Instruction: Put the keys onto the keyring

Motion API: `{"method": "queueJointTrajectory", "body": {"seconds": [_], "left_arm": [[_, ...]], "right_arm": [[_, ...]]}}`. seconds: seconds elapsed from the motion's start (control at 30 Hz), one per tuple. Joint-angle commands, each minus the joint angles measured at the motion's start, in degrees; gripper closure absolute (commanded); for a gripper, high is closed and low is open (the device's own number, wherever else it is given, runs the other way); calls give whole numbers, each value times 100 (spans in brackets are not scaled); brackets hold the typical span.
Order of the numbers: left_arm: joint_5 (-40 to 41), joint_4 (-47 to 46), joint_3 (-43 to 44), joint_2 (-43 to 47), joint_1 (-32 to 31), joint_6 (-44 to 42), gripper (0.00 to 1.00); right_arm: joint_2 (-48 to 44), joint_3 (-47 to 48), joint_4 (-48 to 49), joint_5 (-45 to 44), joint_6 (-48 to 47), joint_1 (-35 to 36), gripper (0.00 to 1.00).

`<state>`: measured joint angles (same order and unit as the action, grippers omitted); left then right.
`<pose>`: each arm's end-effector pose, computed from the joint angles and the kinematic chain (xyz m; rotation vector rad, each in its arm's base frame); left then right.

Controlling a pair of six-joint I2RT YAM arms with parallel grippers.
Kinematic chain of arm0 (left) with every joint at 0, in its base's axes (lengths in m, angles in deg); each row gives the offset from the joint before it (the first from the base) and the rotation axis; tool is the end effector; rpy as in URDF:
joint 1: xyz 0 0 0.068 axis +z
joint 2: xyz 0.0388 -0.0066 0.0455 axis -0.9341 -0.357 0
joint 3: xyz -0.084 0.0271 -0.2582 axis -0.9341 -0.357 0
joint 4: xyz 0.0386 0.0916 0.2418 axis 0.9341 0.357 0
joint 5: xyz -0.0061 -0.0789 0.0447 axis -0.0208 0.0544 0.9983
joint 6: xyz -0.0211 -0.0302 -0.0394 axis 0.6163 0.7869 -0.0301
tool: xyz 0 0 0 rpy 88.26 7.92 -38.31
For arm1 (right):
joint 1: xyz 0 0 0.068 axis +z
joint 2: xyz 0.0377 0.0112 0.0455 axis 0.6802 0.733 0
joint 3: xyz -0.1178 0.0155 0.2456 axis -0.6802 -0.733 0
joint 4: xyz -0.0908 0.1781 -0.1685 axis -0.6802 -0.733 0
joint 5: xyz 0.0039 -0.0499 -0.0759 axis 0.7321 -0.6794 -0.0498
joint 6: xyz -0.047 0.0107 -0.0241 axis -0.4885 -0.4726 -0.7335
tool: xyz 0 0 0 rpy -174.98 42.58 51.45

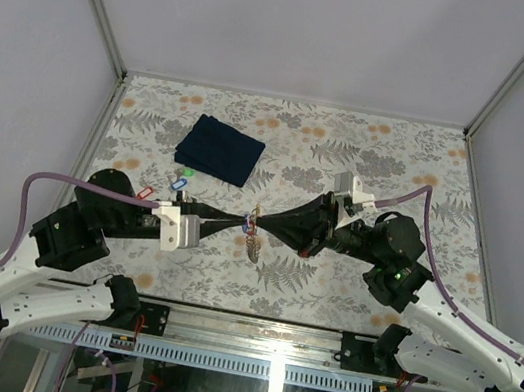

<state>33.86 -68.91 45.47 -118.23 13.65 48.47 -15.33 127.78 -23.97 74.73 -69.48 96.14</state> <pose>0.0639 -0.1194 0.4236 1.3358 0.9173 -0.6792 0.1082 0.1766 0.3930 -0.8727 0.9774 1.4080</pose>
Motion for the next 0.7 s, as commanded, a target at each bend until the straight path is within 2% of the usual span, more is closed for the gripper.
{"method": "queueJointTrajectory", "body": {"seconds": [0.0, 0.67], "left_arm": [[-139, -32, 227, -60, 15, -72, 100], [-148, 255, 359, -247, 13, -147, 100]], "right_arm": [[-123, 46, 514, -349, 104, 37, 100], [-224, -45, 772, -518, 222, 35, 100]]}}
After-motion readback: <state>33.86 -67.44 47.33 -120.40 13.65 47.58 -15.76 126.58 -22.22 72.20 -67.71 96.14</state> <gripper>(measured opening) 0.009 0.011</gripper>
